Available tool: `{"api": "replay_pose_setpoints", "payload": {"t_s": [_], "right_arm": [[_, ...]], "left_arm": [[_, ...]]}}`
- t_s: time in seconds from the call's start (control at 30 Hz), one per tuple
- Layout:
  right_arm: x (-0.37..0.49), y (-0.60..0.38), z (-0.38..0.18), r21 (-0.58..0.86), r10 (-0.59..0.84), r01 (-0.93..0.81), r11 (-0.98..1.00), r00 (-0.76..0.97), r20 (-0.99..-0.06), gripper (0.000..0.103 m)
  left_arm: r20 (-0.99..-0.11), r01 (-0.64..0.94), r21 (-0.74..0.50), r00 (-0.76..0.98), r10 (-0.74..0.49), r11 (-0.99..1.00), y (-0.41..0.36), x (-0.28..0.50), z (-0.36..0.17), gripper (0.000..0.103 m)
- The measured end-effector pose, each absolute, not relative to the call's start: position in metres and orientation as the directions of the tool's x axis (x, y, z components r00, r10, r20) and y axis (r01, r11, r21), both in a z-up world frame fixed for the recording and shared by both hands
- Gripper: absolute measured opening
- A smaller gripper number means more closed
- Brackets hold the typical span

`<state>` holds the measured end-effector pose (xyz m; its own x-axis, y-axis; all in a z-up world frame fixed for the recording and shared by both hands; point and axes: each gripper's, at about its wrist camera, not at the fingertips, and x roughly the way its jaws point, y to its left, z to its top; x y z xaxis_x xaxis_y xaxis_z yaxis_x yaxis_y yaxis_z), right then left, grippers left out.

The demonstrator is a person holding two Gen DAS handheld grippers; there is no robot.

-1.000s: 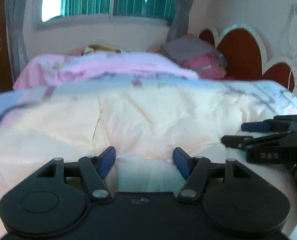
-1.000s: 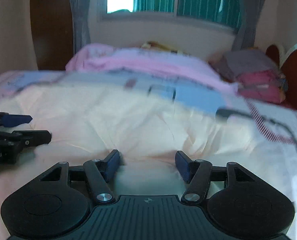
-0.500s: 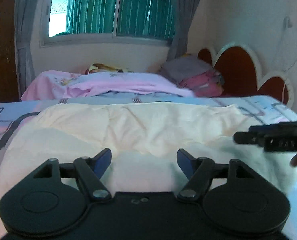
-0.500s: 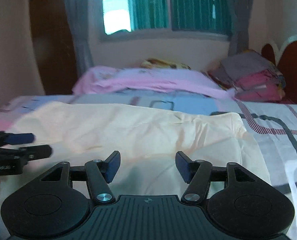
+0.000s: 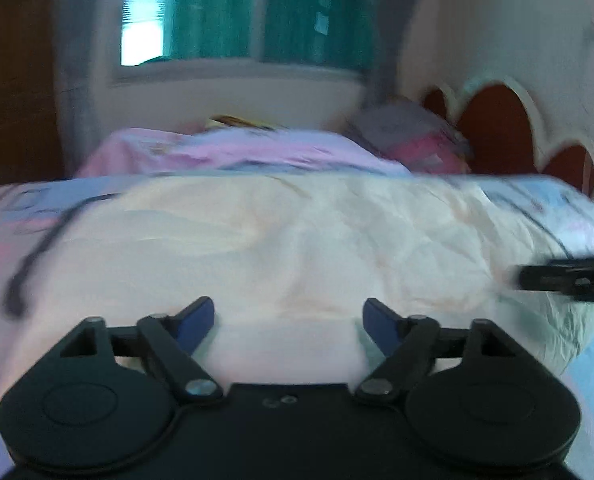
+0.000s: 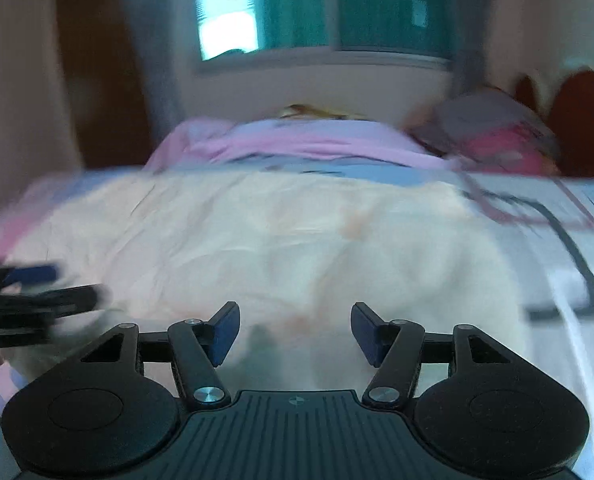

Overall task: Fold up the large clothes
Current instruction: 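Press the folded cream jacket flat with both grippers open, then grasp the side edge of the jacket with both grippers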

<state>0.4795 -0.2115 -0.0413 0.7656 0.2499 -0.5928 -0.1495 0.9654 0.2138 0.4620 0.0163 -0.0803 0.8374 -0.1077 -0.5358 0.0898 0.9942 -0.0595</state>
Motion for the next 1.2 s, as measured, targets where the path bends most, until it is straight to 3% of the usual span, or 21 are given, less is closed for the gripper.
{"api": "replay_pose_setpoints", "payload": {"t_s": [0.1,0.13,0.17,0.27,0.33,0.43,0.57,0.7,0.77,0.8,0.87,0.9,0.97,1.2], "right_arm": [[0.456,-0.257,-0.044,0.293,0.202,-0.017,0.956,0.764,-0.613,0.064],[0.448,-0.271,-0.046,0.321,0.189,0.025,0.947,0.763,-0.618,0.083],[0.441,-0.284,-0.049,0.359,0.190,0.057,0.932,0.765,-0.615,0.090],[0.429,-0.314,-0.063,0.474,0.223,0.138,0.870,0.746,-0.627,0.090],[0.431,-0.330,-0.077,0.604,0.294,0.196,0.772,0.733,-0.614,0.090],[0.433,-0.343,-0.099,0.752,0.371,0.251,0.609,0.748,-0.550,0.090],[0.435,-0.345,-0.112,0.833,0.398,0.273,0.482,0.779,-0.485,0.090],[0.457,-0.337,-0.113,0.827,0.403,0.271,0.492,0.771,-0.493,0.089],[0.467,-0.334,-0.111,0.801,0.389,0.285,0.527,0.757,-0.526,0.075],[0.472,-0.333,-0.110,0.786,0.377,0.298,0.541,0.750,-0.544,0.069],[0.479,-0.332,-0.110,0.787,0.386,0.285,0.547,0.748,-0.540,0.047],[0.475,-0.330,-0.108,0.779,0.381,0.272,0.564,0.752,-0.538,0.043],[0.475,-0.325,-0.101,0.759,0.372,0.238,0.606,0.758,-0.536,0.029],[0.454,-0.317,-0.075,0.728,0.363,0.177,0.663,0.774,-0.518,0.024]], "left_arm": [[-0.539,-0.045,-0.085,0.842,-0.008,0.995,0.053,0.430,-0.080,0.082],[-0.543,-0.095,-0.084,0.839,0.034,0.992,0.065,0.418,-0.081,0.082],[-0.551,-0.138,-0.081,0.832,0.071,0.987,0.075,0.407,-0.083,0.082],[-0.592,-0.239,-0.124,0.797,0.122,0.963,0.103,0.387,-0.093,0.082],[-0.616,-0.277,-0.289,0.787,0.044,0.916,0.123,0.382,-0.103,0.080],[-0.528,-0.286,-0.570,0.846,-0.076,0.771,0.144,0.379,-0.116,0.076],[-0.512,-0.315,-0.688,0.849,-0.129,0.654,0.147,0.401,-0.135,0.068],[-0.495,-0.336,-0.718,0.862,-0.107,0.610,0.148,0.422,-0.138,0.068],[-0.499,-0.342,-0.713,0.861,-0.100,0.612,0.149,0.429,-0.142,0.061],[-0.505,-0.341,-0.708,0.856,-0.106,0.618,0.149,0.433,-0.143,0.048],[-0.508,-0.323,-0.698,0.852,-0.123,0.639,0.149,0.438,-0.141,0.033],[-0.511,-0.313,-0.681,0.851,-0.123,0.661,0.147,0.440,-0.137,0.027],[-0.510,-0.294,-0.651,0.853,-0.116,0.700,0.141,0.439,-0.126,0.020],[-0.470,-0.242,-0.629,0.875,-0.114,0.739,0.131,0.414,-0.093,0.018]]}}
